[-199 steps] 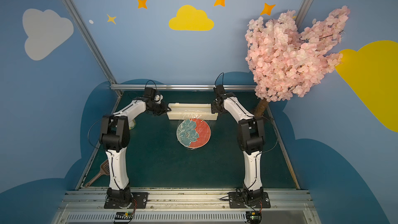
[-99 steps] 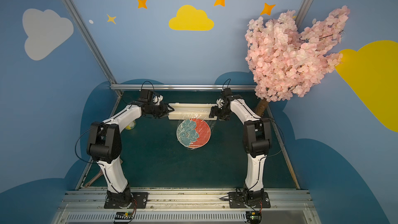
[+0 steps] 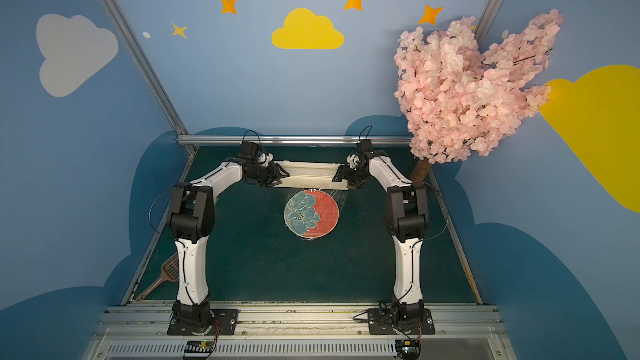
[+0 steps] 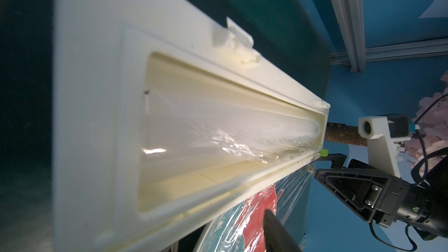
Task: Wrap the plate with plastic wrap
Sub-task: Move the plastic wrap cutting box to the center of the board, then cover the plate with plastic wrap.
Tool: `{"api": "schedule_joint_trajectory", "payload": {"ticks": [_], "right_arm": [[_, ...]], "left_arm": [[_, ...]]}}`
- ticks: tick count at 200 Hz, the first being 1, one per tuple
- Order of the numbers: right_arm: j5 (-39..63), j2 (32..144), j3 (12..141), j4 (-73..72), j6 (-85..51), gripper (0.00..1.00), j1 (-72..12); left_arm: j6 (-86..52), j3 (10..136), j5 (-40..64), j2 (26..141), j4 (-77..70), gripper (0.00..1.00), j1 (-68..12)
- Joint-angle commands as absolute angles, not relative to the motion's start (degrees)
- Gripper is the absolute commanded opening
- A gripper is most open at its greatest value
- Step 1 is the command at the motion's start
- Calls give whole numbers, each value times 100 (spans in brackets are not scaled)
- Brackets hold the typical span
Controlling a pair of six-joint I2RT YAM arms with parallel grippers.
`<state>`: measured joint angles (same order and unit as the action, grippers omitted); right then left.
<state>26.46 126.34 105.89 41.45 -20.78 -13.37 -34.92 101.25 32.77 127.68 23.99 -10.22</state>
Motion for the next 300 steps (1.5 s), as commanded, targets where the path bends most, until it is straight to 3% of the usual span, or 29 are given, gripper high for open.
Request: {"api": "schedule_joint_trajectory", "payload": {"ticks": [1,49,105,133,165,214,279,300], "right_arm": [[2831,12728,10909,3787,-2123,75,-1270],[2751,12725,11071,3883,-2037,75,-1206],[2710,11576,9391,3432,-1988,74,-1152],[2663,11181,8612,3142,-2010,74,-1058],[2929,11099,8007,2729,-2210,74,-901],[3195,11185,7656,2340,-2277,71,-879],[3507,11456,7611,2057,-2282,62,-949],[3479,11559,7620,1961,-2186,45,-971]], "left_arm": [[-3290,10630,3201,12952,2584,55,-976],[-3248,10974,3313,13053,2642,54,-940],[-3016,8682,3455,11414,1607,45,-1082],[-2872,8123,3664,10988,1240,47,-1281],[-2442,8552,3347,11389,1856,55,-1623],[-2145,9597,2036,12202,3078,42,-1784],[-2329,10106,1808,12674,3138,42,-1894],[-2411,10117,1936,12813,3007,35,-1905]]}}
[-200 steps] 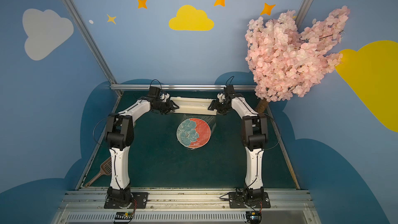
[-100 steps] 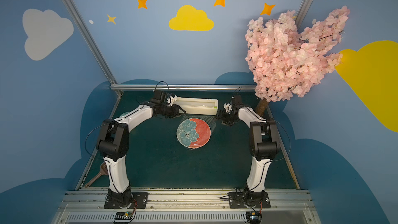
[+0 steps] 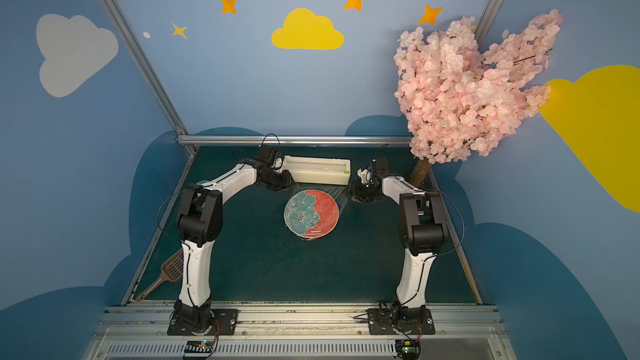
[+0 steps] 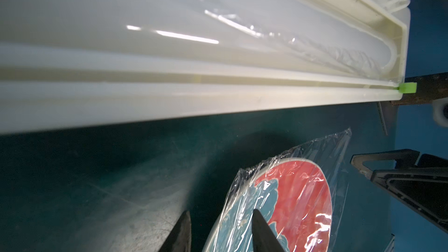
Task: Wrap the plate with plastic wrap
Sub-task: Cover the plate with plastic wrap.
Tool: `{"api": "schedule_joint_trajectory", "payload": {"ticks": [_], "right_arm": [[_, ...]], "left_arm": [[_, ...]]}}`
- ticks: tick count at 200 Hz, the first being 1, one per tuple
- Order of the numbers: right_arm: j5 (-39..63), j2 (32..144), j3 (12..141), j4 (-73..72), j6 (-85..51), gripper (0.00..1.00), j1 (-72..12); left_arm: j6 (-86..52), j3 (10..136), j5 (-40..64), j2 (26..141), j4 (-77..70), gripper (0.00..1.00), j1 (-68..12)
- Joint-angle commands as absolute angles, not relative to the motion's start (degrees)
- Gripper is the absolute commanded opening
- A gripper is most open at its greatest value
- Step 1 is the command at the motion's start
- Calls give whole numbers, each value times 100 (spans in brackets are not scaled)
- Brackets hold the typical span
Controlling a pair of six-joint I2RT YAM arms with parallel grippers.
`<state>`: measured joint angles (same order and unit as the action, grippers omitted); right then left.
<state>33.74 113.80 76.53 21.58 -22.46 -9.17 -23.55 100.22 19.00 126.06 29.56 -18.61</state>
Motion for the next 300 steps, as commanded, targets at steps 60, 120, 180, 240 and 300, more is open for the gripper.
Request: {"api": "schedule_joint_trajectory", "payload": {"ticks": [60,120,180,240,300], "right_arm": [[3417,11677,7721,1708,-2278,4,-1279],[3010,11526,7708,2434,-2187,0,-1396],[2554,11004,8104,3365,-2083,5,-1391],[3414,10813,7238,2704,-3080,66,-993],[3541,11004,7002,1661,-3603,64,-1006]], "left_arm": [[-2635,9904,2024,12755,2539,3,-1916],[-2971,9342,1870,12264,2437,3,-1912],[-3099,9280,1897,11842,2465,3,-1877],[-3028,9077,2207,11457,2657,3,-1505],[-3370,8879,2770,11582,2181,3,-1388]]}}
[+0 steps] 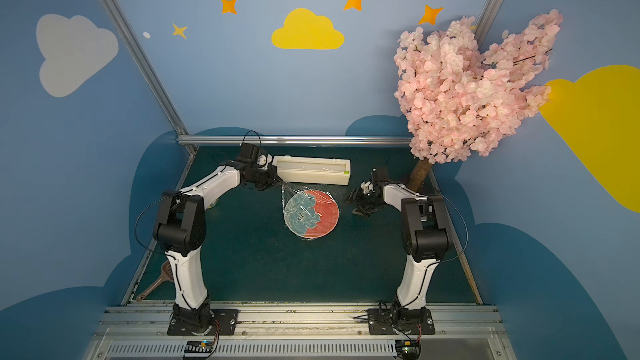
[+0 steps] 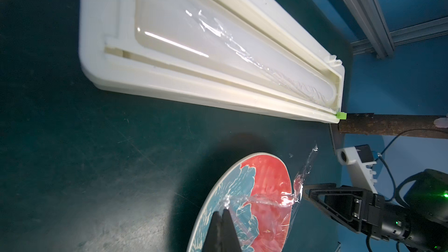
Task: Wrap the plate with plastic wrap
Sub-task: Cover the plate with plastic wrap.
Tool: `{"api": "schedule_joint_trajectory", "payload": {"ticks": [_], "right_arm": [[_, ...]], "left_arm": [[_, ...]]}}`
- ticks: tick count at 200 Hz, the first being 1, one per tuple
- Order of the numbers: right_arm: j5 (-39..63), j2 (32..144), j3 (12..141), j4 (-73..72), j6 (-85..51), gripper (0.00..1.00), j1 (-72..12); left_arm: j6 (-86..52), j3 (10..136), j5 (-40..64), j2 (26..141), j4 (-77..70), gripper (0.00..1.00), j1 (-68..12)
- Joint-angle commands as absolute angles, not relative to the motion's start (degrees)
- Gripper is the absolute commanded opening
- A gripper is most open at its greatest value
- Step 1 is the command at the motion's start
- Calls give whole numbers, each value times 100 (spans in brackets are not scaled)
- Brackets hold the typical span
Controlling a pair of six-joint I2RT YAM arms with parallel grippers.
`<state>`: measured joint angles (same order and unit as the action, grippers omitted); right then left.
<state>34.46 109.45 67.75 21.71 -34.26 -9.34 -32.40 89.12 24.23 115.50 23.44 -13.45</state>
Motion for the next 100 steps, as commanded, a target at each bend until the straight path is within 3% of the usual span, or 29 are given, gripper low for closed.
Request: {"api": "schedule_joint_trajectory", "payload": {"ticks": [1,42,100], "right_arm": [[3533,11013,7021,1670,-3590,64,-1008],[3393,11517,7948,2133,-3042,63,-1087],[3747,11942,8227,1869,-2924,61,-1098]], "left_arm": [[-3372,8878,2774,11583,2181,3,-1388],[-3530,8876,2812,11710,1981,3,-1389],[-3680,9027,2746,11839,2026,3,-1457]]}}
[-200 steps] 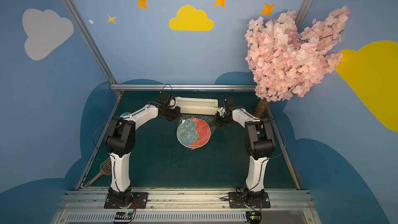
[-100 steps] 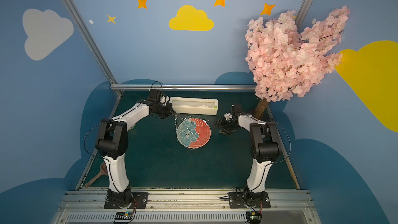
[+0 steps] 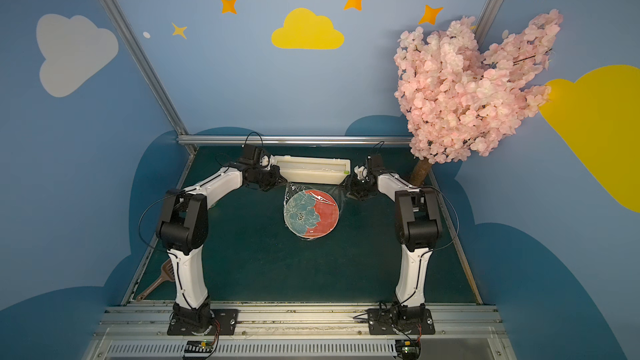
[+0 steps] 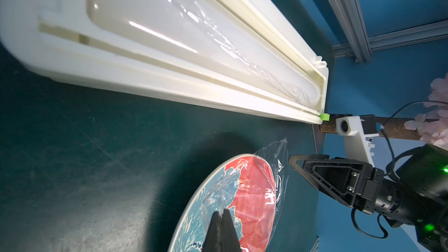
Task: Wrap the plate with plastic wrap
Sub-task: Cover the plate with plastic wrap.
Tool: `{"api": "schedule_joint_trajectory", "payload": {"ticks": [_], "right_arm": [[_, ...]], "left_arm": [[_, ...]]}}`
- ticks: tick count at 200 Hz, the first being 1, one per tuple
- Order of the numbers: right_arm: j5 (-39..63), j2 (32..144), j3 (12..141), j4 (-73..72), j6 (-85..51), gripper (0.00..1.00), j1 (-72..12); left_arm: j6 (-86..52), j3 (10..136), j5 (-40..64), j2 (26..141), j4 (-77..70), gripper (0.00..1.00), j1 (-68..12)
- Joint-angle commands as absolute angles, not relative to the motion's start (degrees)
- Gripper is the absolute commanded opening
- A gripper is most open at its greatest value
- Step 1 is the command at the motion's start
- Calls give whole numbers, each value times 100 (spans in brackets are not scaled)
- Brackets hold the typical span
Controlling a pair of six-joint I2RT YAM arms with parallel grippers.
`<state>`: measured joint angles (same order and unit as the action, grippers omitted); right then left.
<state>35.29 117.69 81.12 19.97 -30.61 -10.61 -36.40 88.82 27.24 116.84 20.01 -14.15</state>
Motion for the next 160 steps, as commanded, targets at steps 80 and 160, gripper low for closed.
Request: {"api": "schedule_joint_trajectory", "payload": {"ticks": [80,160], "right_arm": [[3861,12175,8049,1535,-3139,64,-1122],[4005,12128,7878,803,-3798,43,-1238]], "left_arm": [[-3594,9168,2611,11942,2316,3,-1556],[-3521,9206,2549,11962,2390,3,-1564]]}}
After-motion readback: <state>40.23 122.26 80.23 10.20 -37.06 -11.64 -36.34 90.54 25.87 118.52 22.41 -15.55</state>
